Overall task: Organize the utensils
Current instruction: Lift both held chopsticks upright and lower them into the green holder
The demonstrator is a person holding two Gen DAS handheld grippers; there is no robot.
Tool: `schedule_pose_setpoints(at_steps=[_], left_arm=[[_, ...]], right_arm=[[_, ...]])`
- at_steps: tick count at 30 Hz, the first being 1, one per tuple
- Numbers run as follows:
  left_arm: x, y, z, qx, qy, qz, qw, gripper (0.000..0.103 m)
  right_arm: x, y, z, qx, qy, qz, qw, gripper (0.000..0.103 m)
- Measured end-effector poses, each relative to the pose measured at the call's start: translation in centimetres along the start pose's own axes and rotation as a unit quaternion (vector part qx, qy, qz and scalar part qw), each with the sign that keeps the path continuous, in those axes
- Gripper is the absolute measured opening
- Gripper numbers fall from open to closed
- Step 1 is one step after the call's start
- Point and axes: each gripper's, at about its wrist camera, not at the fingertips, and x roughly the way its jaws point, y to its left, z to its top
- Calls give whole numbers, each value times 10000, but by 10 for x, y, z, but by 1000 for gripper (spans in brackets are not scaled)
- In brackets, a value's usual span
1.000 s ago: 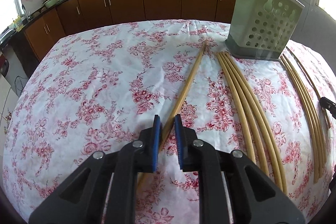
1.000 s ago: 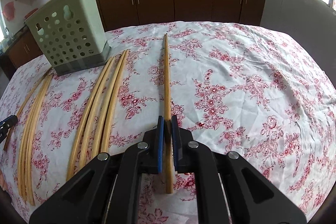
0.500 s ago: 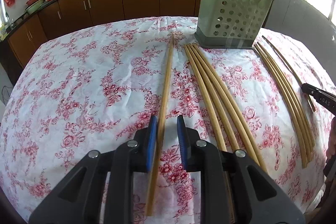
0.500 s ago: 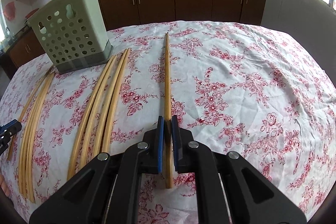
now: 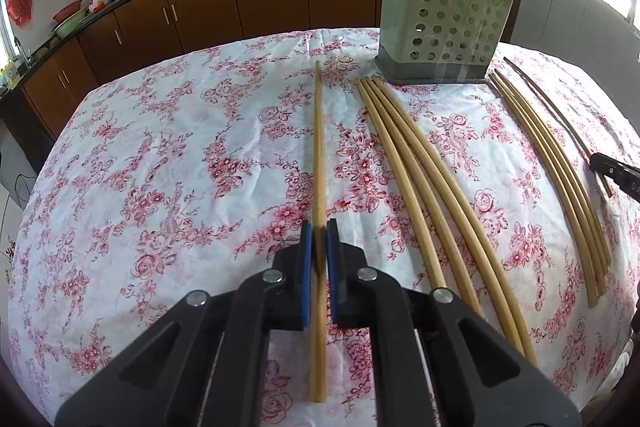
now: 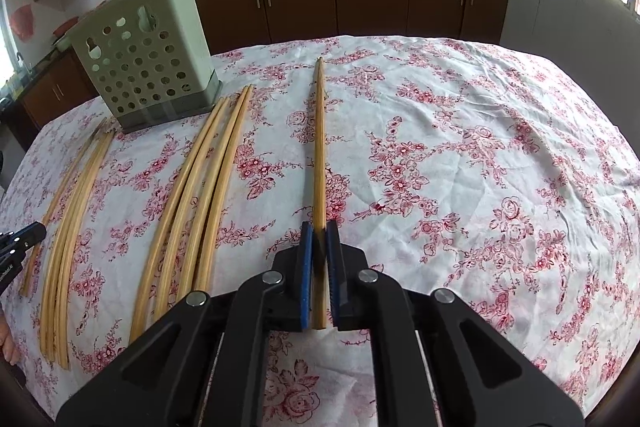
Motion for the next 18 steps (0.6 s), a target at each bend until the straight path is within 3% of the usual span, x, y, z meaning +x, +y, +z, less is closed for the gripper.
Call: schedule_pose_setpoints(at_steps=[10,14,18], left_arm=[[-73,16,36,-276,-1101,-40,9935,8],[-95,23,55,-447,-1488,-36,9879,8],[-103,26,69,-433,-1623,44,9858,8]], right_arm=[[-67,-1,33,20,-1152,128,9933,8],[-82,-1,45,70,-1422,203,9896,8],[-92,0,55,83,-1613,265,9865,8]])
